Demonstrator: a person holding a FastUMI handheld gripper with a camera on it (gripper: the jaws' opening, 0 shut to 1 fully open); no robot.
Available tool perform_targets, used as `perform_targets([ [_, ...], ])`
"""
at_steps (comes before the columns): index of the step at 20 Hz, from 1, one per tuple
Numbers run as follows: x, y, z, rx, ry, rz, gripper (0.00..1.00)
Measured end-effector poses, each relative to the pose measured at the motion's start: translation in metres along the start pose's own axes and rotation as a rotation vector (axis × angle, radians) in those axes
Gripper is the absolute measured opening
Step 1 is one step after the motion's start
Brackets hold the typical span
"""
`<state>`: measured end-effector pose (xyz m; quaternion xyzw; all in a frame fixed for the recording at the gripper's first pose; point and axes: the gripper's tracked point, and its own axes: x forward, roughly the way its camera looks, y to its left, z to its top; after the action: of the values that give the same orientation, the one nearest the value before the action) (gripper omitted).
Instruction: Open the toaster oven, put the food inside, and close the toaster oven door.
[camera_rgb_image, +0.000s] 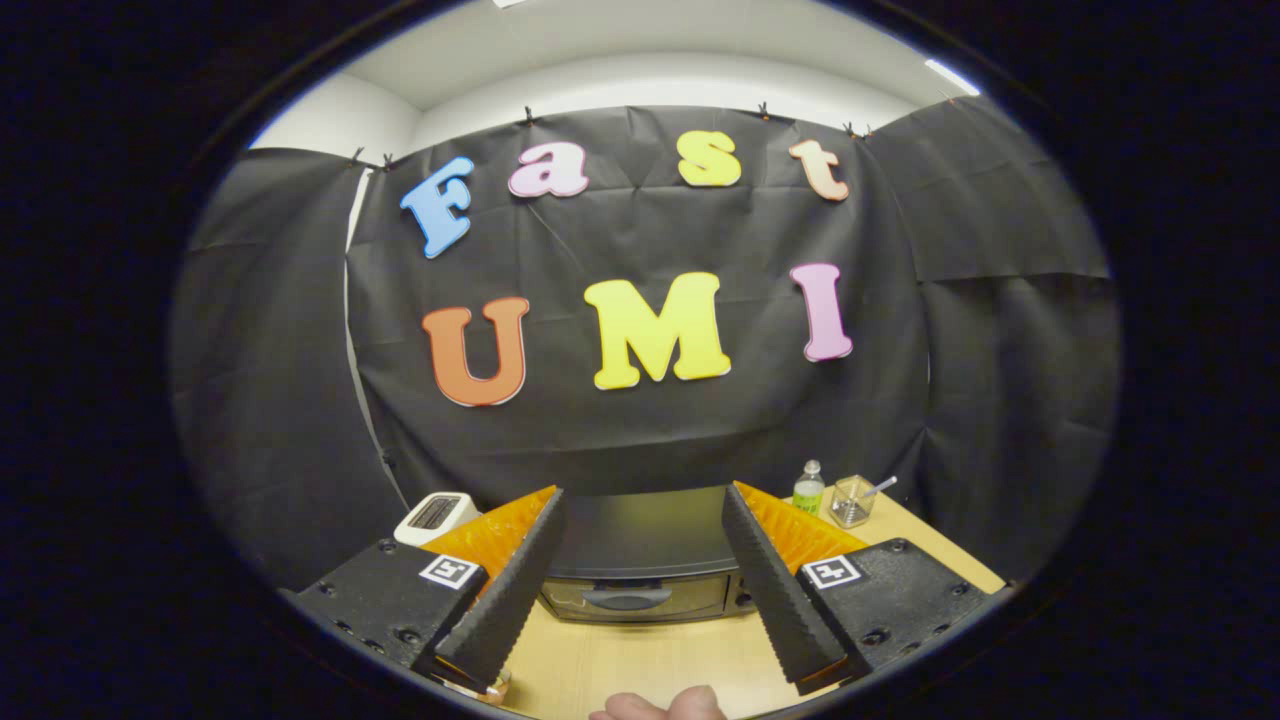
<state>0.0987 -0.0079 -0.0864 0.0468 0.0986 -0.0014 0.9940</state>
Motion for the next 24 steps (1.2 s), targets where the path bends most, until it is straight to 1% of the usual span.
perform_targets([
  [2, 0.023, -0.001, -0.028, 0.011, 0.062, -0.008, 1.0],
  [4, 0.046, 0.003, -0.058, 0.018, 0.121, 0.001, 1.0],
  [7, 0.079, 0.002, -0.105, -0.007, 0.213, -0.004, 1.0],
  [10, 0.114, 0.005, -0.14, -0.054, 0.267, -0.007, 1.0],
  [13, 0.138, 0.006, -0.171, -0.066, 0.316, -0.014, 1.0],
  [16, 0.15, 0.007, -0.195, -0.066, 0.366, -0.026, 1.0],
  [19, 0.15, 0.007, -0.196, -0.112, 0.337, -0.062, 1.0],
  [20, 0.149, 0.008, -0.199, -0.101, 0.343, -0.065, 1.0],
  [21, 0.15, 0.01, -0.197, -0.096, 0.325, -0.066, 1.0],
  [23, 0.149, 0.006, -0.199, -0.139, 0.316, -0.056, 1.0],
  [24, 0.149, 0.008, -0.201, -0.137, 0.308, -0.048, 1.0],
])
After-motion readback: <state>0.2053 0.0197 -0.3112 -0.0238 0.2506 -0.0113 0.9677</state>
